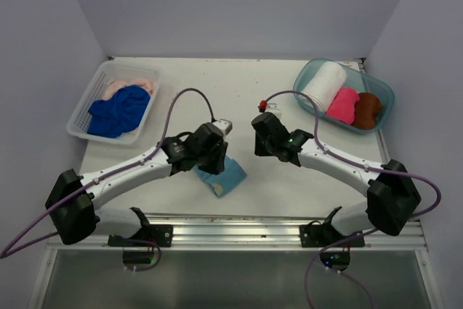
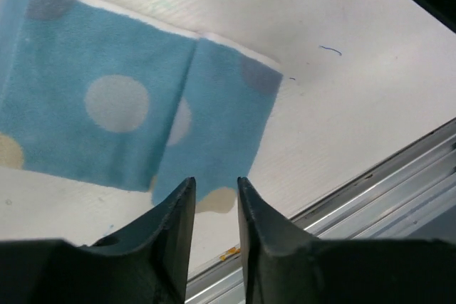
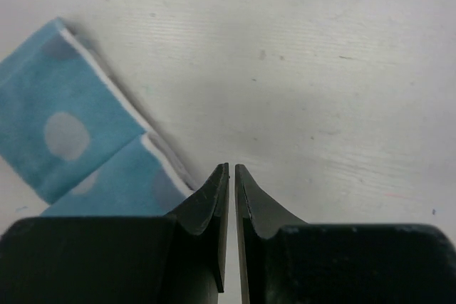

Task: Roll the towels
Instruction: Roll the towel

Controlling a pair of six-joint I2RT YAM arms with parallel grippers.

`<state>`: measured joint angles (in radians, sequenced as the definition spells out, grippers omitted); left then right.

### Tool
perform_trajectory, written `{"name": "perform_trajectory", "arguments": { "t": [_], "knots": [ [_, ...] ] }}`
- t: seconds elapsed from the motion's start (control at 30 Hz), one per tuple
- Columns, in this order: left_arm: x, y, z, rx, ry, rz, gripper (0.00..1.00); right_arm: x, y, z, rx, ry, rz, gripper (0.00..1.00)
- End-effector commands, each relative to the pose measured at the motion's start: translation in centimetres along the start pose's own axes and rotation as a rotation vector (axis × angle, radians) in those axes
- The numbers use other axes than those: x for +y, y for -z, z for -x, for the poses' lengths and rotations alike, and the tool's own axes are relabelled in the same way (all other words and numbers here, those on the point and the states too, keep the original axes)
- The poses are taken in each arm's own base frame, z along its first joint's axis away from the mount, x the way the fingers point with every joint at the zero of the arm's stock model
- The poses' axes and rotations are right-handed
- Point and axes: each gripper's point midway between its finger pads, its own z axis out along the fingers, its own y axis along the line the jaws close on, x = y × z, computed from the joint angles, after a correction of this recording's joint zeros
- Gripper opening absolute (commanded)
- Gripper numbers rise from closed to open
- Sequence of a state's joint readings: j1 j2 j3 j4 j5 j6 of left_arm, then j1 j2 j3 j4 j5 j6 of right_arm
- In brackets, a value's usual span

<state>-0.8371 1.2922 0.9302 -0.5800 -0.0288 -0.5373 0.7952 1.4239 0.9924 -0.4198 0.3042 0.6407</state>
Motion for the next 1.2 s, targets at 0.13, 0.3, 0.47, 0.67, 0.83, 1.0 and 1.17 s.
{"name": "perform_trajectory", "arguments": {
  "t": [0.13,0.3,0.47,0.67,0.83,1.0,1.17],
  "knots": [
    [-3.5,-1.0,-0.9,-0.021,-0.289,0.175,0.46,-5.6,0.8,-1.2,0.009,-0.077,-0.132,0.13],
    [-4.6,-2.8,-3.6,0.031,-0.422,0.247,0.64,-6.2,1.2,-1.0,0.005,-0.083,-0.139,0.14],
    [-4.2,-4.0,-4.5,0.041,-0.451,0.273,0.67,-6.1,1.4,-0.9,-0.001,-0.088,-0.131,0.14],
    [-2.6,-5.2,-5.4,0.058,-0.468,0.335,0.64,-6.3,1.6,-0.8,-0.007,-0.09,-0.134,0.14],
    [-1.6,-6.4,-6.7,0.099,-0.493,0.365,0.62,-6.4,1.7,-0.9,-0.008,-0.091,-0.136,0.14],
    [-1.1,-7.5,-8.2,0.124,-0.495,0.347,0.62,-6.6,2.0,-0.5,-0.02,-0.098,-0.139,0.14],
    [0.2,-8.9,-9.1,0.146,-0.477,0.35,0.52,-6.7,2.4,-0.1,-0.033,-0.103,-0.141,0.14]
  ]
}}
